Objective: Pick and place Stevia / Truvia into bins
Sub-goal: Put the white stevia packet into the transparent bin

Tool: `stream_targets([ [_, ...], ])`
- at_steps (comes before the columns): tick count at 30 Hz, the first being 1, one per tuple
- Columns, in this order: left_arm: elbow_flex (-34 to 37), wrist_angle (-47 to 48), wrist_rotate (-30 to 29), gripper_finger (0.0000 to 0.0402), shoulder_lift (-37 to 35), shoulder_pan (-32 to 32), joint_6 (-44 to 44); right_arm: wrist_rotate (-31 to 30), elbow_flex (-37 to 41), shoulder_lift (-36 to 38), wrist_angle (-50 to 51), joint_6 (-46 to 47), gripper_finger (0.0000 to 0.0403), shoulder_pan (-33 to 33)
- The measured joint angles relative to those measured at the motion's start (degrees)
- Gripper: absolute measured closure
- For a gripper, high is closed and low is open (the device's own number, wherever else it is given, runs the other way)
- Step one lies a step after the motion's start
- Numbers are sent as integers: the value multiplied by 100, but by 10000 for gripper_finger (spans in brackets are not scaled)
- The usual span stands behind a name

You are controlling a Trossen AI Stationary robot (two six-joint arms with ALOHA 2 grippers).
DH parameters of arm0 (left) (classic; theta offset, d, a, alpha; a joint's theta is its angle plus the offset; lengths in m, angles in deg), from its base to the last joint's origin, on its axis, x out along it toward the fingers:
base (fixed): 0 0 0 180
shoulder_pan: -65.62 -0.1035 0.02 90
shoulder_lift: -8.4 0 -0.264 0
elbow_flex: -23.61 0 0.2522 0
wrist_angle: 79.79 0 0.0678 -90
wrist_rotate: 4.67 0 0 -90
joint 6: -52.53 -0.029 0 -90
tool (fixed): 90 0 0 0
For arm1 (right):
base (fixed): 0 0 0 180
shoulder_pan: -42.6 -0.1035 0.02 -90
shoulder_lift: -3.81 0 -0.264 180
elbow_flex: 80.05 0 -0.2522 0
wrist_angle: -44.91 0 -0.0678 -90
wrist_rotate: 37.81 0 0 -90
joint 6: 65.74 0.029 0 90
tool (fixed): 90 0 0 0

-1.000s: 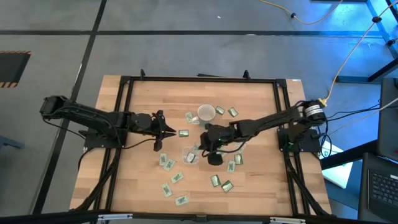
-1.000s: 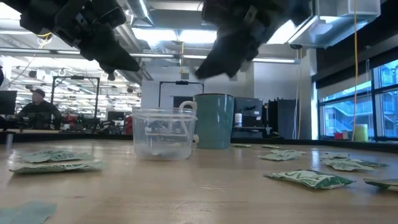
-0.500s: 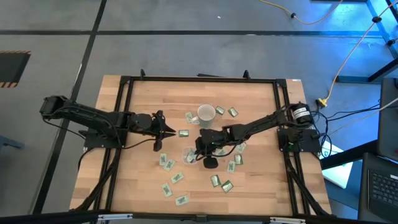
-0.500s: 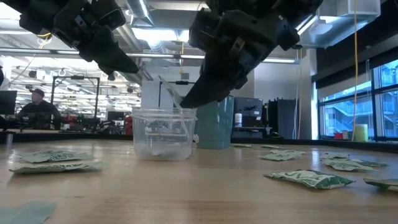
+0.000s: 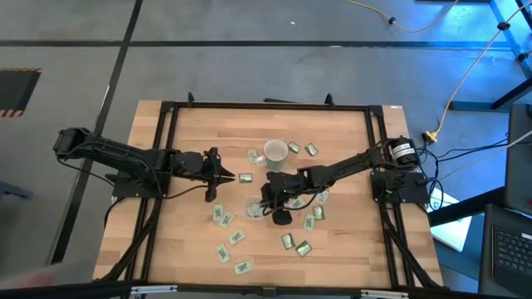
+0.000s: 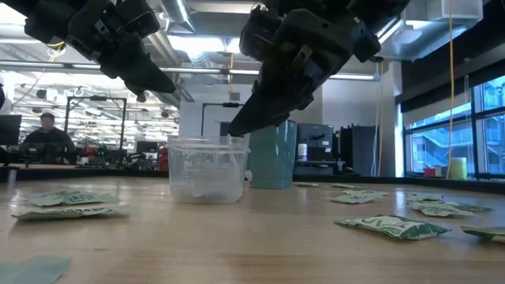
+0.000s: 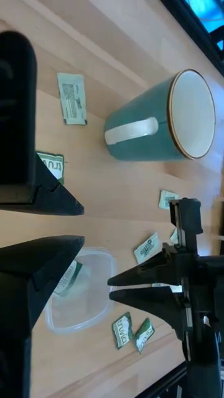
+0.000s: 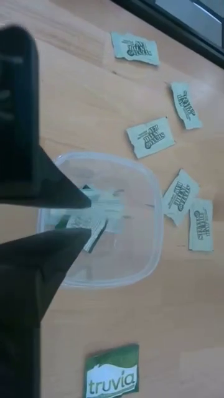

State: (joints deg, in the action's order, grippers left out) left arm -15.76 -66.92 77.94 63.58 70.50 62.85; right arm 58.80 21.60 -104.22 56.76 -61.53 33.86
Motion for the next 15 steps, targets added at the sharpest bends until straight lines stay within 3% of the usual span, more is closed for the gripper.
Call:
stream_targets([
  [6, 1, 26, 278, 343, 0, 0, -4, -210, 2, 219, 401, 7, 303, 0],
  [10, -1, 352, 666, 343, 0, 96, -2, -884, 31, 802, 1352, 41, 301, -10],
  [15, -2, 885, 574, 343, 0, 455, 75, -1192, 684, 1810, 1206, 162, 301, -18],
])
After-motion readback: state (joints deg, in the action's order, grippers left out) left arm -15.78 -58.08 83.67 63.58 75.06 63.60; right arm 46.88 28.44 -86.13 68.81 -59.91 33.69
